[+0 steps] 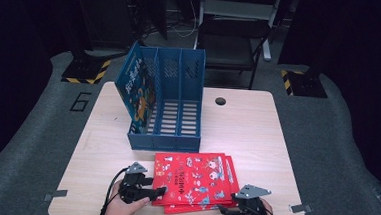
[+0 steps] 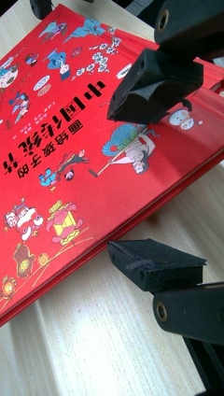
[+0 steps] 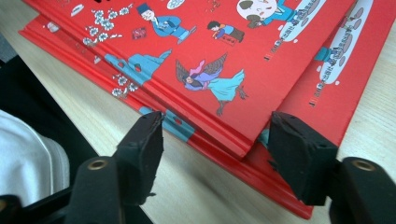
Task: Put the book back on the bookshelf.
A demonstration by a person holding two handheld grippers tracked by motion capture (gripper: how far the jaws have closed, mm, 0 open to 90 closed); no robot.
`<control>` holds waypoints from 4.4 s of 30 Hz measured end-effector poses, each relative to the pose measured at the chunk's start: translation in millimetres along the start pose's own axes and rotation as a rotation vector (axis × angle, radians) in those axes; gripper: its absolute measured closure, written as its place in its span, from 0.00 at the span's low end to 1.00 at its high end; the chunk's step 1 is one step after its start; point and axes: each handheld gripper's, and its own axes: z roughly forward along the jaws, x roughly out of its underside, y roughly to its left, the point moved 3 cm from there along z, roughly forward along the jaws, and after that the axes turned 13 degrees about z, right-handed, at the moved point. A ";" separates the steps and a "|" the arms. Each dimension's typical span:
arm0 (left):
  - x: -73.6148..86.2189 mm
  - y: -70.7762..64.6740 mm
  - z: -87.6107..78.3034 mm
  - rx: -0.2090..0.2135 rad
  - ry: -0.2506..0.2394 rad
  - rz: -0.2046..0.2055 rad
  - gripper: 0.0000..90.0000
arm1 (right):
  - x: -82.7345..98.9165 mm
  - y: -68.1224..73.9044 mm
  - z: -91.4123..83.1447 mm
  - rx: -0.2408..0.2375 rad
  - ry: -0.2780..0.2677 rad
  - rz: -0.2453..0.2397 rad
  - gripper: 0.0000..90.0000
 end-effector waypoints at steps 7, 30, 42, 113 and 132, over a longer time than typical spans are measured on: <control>0.3 0.4 1.6 -0.003 -0.010 -0.006 0.33 | -0.8 -4.3 -1.4 -0.011 -0.002 0.011 0.50; 1.3 -0.8 5.4 0.030 0.011 -0.023 0.27 | -5.4 -0.9 5.7 0.016 -0.003 -0.030 0.40; 4.5 10.7 -4.8 0.002 0.014 -0.054 0.28 | -11.8 8.1 15.0 0.018 -0.009 -0.055 0.41; 22.9 38.7 -21.3 -0.017 -0.031 -0.201 0.34 | -27.7 26.5 26.9 0.012 0.068 -0.126 0.72; 24.5 39.7 -21.3 0.006 -0.032 -0.229 0.35 | -30.4 22.1 27.7 -0.014 0.080 -0.098 0.72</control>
